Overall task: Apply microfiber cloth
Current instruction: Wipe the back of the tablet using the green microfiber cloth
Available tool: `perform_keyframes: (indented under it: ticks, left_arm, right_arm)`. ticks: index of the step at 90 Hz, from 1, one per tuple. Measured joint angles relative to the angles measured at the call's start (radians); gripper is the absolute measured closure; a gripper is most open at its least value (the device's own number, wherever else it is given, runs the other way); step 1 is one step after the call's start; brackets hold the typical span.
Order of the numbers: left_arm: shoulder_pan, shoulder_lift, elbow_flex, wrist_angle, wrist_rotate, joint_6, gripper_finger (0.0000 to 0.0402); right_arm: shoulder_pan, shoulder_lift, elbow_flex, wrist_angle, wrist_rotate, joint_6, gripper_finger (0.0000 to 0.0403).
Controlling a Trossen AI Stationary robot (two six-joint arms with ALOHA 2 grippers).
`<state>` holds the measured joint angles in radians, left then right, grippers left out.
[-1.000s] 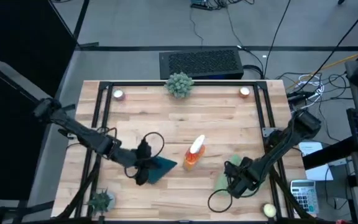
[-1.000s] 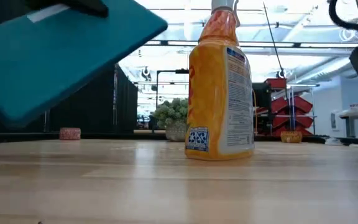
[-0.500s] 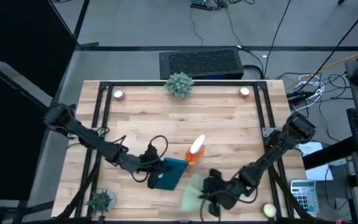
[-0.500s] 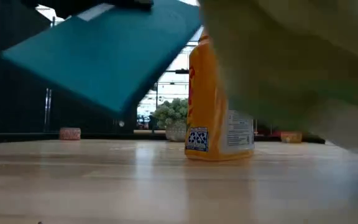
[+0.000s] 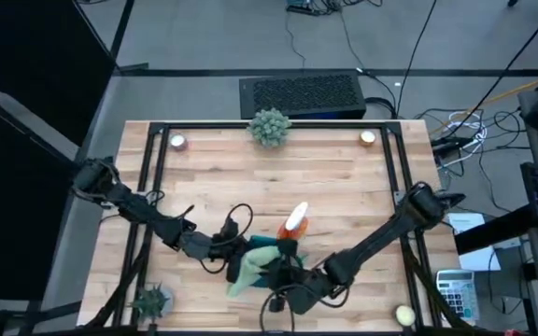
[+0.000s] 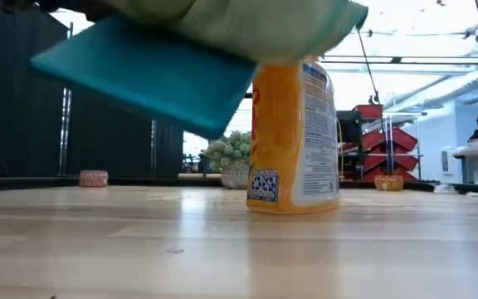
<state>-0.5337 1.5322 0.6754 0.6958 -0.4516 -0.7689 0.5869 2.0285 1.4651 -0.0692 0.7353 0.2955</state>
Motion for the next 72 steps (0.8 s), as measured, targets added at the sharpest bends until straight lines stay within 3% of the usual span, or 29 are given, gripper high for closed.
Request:
perform_keyframes:
  ticks: [21,40,52,72]
  left_arm:
    - [-0.002,-0.030,0.003,0.017,-0.024,0.024,0.0389]
    - [-0.017,-0.031,0.008,0.022,-0.028,0.018,0.0389]
    - [-0.019,-0.031,0.008,0.025,-0.029,-0.017,0.0389]
    - [-0.014,-0.027,0.007,-0.007,-0.035,0.004,0.0389]
  right_arm:
    - [0.048,0.049,-0.006,-0.062,-0.130,0.082,0.0390]
    - [0.053,-0.073,-0.005,-0.196,0.056,0.068,0.0390]
    - [0.019,-0.138,-0.004,-0.135,0.144,0.008,0.0390]
    - [-0.031,-0.038,-0.003,0.085,-0.012,-0.057,0.0390]
